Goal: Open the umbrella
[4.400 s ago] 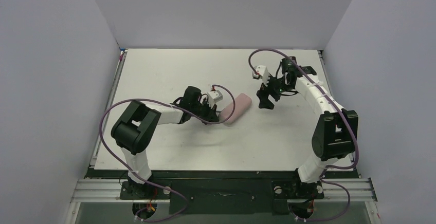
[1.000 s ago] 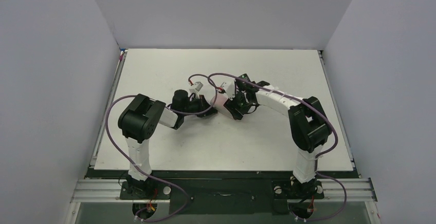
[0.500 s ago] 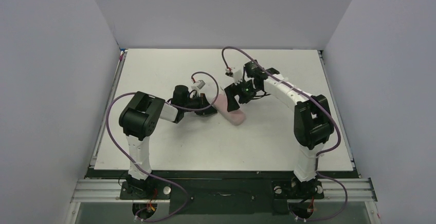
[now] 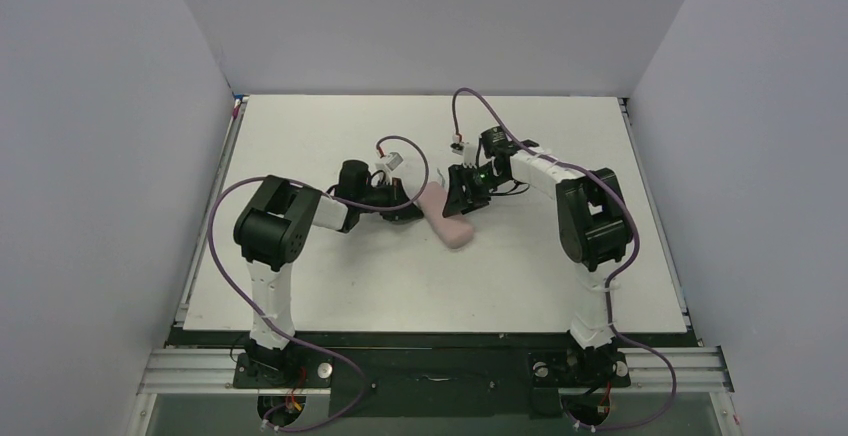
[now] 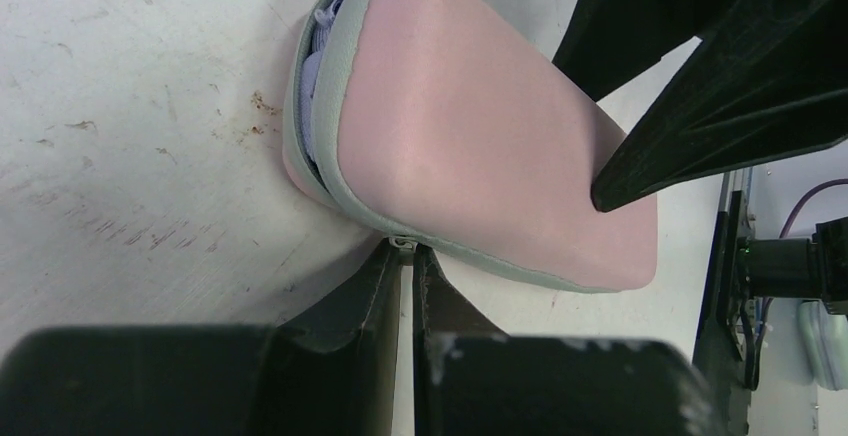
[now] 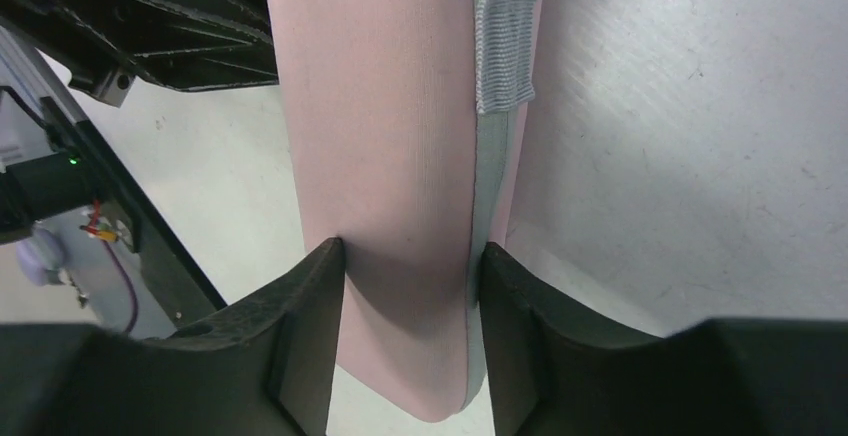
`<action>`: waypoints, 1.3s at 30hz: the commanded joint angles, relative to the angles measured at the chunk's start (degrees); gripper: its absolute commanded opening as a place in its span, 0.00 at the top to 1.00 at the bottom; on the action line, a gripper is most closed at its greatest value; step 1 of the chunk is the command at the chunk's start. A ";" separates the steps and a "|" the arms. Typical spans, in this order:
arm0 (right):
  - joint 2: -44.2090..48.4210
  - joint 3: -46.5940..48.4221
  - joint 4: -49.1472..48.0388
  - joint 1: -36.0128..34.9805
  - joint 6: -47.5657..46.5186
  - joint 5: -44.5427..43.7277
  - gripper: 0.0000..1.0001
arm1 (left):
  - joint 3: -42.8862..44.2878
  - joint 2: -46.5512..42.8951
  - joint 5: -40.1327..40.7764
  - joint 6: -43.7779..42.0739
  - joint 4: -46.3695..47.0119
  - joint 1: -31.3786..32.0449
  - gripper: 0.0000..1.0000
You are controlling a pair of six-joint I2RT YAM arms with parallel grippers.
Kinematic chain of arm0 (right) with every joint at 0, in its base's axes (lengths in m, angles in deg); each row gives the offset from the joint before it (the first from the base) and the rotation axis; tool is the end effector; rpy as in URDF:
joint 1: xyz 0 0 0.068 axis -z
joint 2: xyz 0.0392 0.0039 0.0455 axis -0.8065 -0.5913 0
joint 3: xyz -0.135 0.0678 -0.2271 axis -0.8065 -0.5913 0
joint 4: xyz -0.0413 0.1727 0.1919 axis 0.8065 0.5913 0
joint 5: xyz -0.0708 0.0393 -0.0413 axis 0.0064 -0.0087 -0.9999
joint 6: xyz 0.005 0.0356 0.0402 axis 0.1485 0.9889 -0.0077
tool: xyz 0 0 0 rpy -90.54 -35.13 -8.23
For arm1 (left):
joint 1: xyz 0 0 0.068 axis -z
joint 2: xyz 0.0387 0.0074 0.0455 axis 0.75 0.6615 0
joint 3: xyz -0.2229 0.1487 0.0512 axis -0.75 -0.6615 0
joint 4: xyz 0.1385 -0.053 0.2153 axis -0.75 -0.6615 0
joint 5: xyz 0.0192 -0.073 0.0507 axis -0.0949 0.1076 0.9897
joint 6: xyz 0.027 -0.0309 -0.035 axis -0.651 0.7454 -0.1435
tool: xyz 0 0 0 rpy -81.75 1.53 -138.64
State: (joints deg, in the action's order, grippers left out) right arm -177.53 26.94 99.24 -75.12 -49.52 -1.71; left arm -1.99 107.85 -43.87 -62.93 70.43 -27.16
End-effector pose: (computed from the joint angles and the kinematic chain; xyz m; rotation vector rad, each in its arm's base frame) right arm 0.3794 0.1747 0.1659 -0.5678 2.6869 1.1688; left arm 0.3552 -0.1660 0.0961 0.4149 2.1731 -1.2869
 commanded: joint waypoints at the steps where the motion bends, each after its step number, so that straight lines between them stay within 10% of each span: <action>1: -0.11 -3.38 -6.21 0.68 4.06 -0.33 0.67 | -0.63 0.40 1.93 -5.05 -7.04 2.22 1.00; 6: -0.31 -5.93 -9.94 2.67 7.03 0.38 1.00 | -3.78 -1.67 1.40 -7.73 -7.42 5.25 1.00; 39: 7.13 -19.69 -32.28 6.18 33.79 -5.88 1.00 | -9.25 -9.40 2.09 -23.83 -17.36 16.23 1.00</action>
State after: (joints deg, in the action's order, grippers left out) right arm -172.21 8.82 74.55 -69.83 -22.96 5.00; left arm -8.52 98.25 -37.44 -84.00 62.91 -14.28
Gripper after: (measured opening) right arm 0.256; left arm 0.032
